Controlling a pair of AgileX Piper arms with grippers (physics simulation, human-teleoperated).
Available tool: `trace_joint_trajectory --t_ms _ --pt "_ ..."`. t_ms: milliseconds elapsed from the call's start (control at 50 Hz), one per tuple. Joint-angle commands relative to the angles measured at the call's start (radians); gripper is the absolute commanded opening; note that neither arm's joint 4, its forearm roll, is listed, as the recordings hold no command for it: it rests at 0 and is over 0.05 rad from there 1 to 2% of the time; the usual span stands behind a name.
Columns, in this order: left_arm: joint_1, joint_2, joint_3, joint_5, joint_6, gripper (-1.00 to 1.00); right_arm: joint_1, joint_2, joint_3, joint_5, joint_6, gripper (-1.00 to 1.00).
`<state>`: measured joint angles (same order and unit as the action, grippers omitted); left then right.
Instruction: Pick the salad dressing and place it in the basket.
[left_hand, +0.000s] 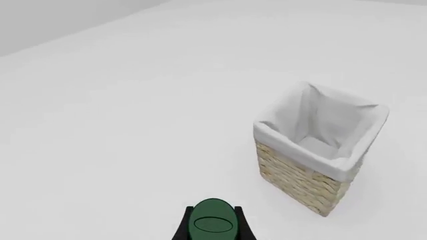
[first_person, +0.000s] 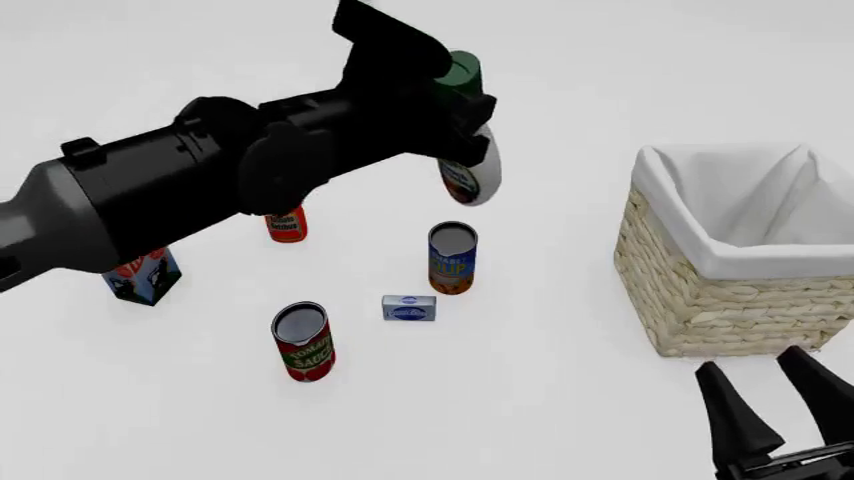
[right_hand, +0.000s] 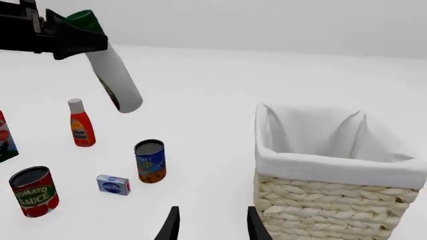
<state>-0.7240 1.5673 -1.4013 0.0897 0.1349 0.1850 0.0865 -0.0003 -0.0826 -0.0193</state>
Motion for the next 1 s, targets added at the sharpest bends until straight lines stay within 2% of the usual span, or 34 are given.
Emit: trace_joint_trajectory --t_ms 20,60,120,180,280,360,540,660,1000 --pt "-0.035 -0.005 0.011 -0.012 0.018 -1.00 0.054 0.058 -0.001 -0.069 -0.064 1.00" --pt "-0.039 -0.004 0.013 -0.012 0.017 -1.00 0.088 0.133 -0.006 -0.129 -0.123 1.00" --pt "-0.040 -0.005 0.014 -0.012 0.019 -1.00 0.120 0.183 -0.025 -0.154 -0.144 1.00" --pt "-0.046 -0.010 0.016 -0.009 0.016 -1.00 0.182 0.303 -0.082 -0.207 -0.220 1.00" --pt "-0.051 -0.012 0.019 -0.009 0.013 -1.00 0.218 0.384 -0.150 -0.216 -0.256 1.00" --pt "-0.055 -0.008 0.027 -0.017 0.014 -1.00 0.264 0.454 -0.214 -0.216 -0.312 1.00" --pt "-0.069 -0.014 0.039 -0.021 0.017 -1.00 0.321 0.539 -0.326 -0.193 -0.356 1.00" --pt "-0.078 -0.024 0.039 -0.014 0.016 -1.00 0.340 0.594 -0.374 -0.218 -0.396 1.00" --pt "-0.104 -0.053 0.070 -0.020 0.009 -1.00 0.368 0.690 -0.439 -0.283 -0.417 1.00"
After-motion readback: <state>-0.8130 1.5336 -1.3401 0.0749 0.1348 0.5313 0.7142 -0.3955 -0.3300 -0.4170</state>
